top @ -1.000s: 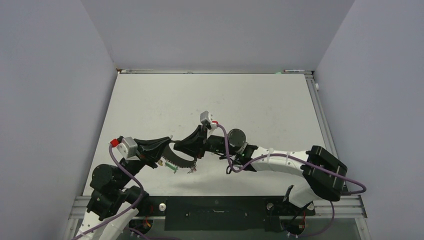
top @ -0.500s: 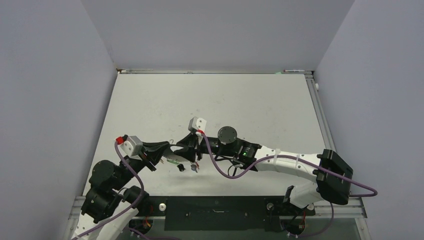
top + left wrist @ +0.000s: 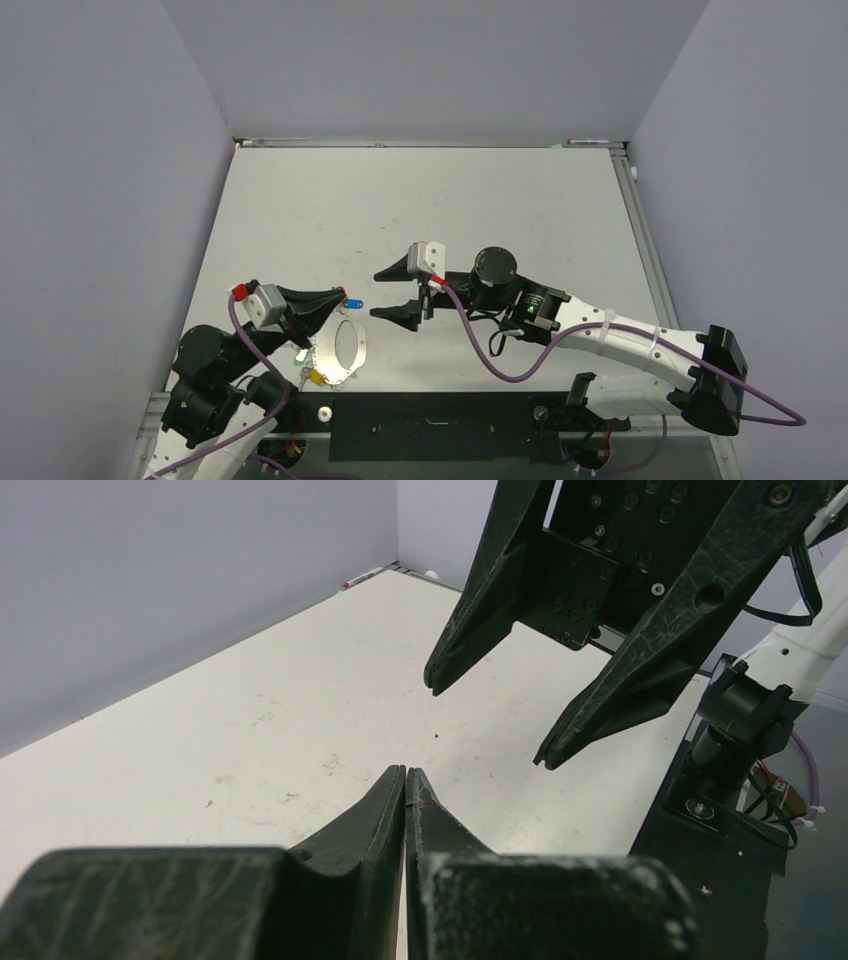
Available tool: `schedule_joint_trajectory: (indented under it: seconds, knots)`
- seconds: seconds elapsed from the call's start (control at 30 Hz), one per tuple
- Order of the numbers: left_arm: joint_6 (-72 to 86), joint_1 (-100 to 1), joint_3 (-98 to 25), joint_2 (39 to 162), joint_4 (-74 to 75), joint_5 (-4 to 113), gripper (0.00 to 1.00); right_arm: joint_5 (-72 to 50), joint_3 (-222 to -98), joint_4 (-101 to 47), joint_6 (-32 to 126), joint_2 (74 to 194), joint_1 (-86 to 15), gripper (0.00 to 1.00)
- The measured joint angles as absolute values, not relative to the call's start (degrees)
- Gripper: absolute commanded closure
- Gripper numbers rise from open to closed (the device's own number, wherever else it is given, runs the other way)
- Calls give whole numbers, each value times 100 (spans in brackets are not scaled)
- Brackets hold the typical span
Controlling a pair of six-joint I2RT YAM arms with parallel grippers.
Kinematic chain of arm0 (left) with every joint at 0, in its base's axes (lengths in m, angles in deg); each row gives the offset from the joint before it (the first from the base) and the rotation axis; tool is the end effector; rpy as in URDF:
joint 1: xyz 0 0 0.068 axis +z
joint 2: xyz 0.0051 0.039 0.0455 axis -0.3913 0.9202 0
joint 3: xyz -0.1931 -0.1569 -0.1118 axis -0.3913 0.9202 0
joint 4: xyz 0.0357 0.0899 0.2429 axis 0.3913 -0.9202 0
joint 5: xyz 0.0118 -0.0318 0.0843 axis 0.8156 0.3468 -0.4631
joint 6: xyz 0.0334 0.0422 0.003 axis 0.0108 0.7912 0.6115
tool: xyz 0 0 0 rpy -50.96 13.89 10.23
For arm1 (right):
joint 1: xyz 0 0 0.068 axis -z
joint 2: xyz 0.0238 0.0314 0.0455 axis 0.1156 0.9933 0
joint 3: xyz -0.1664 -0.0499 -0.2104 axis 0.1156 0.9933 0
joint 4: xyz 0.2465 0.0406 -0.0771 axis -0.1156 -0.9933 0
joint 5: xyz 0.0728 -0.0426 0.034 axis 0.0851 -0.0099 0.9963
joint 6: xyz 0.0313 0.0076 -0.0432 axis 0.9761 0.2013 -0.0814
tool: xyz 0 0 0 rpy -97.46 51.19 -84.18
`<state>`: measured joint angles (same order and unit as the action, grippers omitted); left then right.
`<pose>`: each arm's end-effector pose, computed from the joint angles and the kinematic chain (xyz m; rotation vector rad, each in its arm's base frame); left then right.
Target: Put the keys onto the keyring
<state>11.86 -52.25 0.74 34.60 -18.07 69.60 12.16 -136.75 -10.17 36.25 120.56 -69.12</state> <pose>0.0464 -0.0421 0.3327 0.6230 1.3371 -0.7928 0.1118 0.2538 0.3528 -1.2669 1.1152 1.1968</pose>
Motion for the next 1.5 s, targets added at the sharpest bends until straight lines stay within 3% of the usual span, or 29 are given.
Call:
schedule_joint_trajectory:
  seconds: [0.17, 0.37, 0.53, 0.6, 0.87, 1.2, 1.5]
  knots:
    - [1136, -5225, 74, 3476, -1833, 6575, 100, 668, -13596, -1083, 3726, 12119, -6894, 45]
    - [1001, -5225, 170, 3642, -1899, 5508, 92, -650, -13153, -556, 5064, 13090, -7045, 50]
    - [974, -5223, 345, 3834, -2142, 4477, 61, -1409, -13227, -716, 5667, 14281, -7771, 53]
    - [970, -5221, 367, 3847, -2198, 4249, 56, -1568, -13487, -890, 5848, 14735, -8018, 56]
    - [963, -5216, 402, 3701, -2246, 3863, 53, -1081, -13951, -1186, 6062, 15487, -8201, 58]
    - [968, -5216, 439, 3633, -2244, 3865, 53, 3, -14532, -1771, 4679, 16018, -8184, 62]
    - [972, -5216, 481, 3613, -2238, 3871, 53, -161, -14670, -2202, 3709, 16222, -8184, 66]
